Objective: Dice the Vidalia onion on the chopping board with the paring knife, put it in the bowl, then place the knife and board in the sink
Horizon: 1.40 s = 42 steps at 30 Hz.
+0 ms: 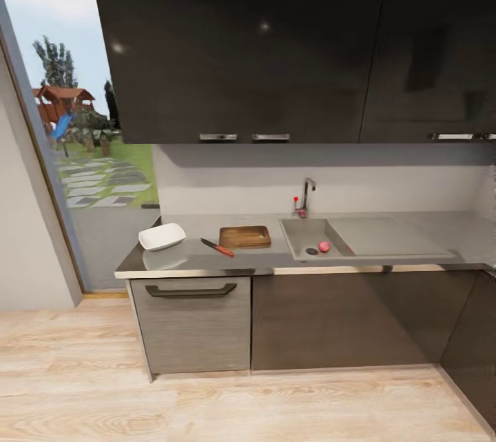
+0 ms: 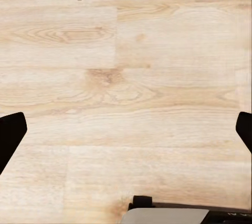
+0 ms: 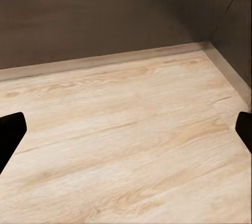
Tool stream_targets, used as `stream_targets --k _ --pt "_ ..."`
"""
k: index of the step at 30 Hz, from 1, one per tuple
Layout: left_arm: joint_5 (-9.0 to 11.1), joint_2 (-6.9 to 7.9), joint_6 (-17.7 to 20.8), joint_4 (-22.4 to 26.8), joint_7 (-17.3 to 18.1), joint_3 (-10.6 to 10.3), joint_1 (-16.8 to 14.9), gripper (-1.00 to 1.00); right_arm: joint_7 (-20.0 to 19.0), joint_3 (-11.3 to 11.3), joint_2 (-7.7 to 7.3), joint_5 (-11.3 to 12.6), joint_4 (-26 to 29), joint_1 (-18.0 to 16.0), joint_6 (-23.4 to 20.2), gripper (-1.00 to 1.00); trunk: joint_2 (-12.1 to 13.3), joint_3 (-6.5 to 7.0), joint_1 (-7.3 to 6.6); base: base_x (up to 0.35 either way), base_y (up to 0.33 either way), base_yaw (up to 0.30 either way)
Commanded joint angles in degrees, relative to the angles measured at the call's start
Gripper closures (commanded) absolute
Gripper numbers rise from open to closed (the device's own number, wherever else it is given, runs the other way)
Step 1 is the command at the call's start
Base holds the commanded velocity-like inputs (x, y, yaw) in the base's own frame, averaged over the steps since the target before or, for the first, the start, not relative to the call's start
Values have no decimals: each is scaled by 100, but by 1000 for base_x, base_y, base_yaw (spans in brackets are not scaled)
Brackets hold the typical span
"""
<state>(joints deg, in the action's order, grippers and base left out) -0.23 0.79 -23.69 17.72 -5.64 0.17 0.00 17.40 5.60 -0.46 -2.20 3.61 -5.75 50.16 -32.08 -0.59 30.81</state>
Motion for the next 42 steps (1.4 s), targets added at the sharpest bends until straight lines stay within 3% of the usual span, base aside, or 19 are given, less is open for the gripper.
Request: stream_targets --k 1,12,19,28,32,37,42 --pt "-3 0 -12 3 -18 2 0 -100 -4 37 -5 -27 -3 -4 9 -100 -6 -6 2 0 -318 0" --pt "-3 6 -12 15 -25 12 0 -100 14 37 -32 -40 47 3 -48 -100 -6 -6 2 0 -318 0" --pt "4 13 -12 28 -25 17 0 -100 -25 27 -33 -51 259 4 -618 -100 -6 -6 2 39 -320 0" --pt "10 17 -12 22 -25 18 0 -100 -62 -17 -33 -61 297 4 -758 -100 -6 -6 2 93 -323 0" --pt "16 17 -12 19 -25 24 0 -100 -331 -78 -33 -129 298 4 -756 -100 -6 -6 2 112 -323 0" --pt "29 17 -12 13 -25 26 0 -100 -978 -110 -37 -198 298 4 -754 -100 -6 -6 2 117 -323 0" --pt "31 17 -12 13 -25 26 0 -100 -1040 -112 -34 -208 298 4 -754 -100 -6 -6 2 114 -323 0"
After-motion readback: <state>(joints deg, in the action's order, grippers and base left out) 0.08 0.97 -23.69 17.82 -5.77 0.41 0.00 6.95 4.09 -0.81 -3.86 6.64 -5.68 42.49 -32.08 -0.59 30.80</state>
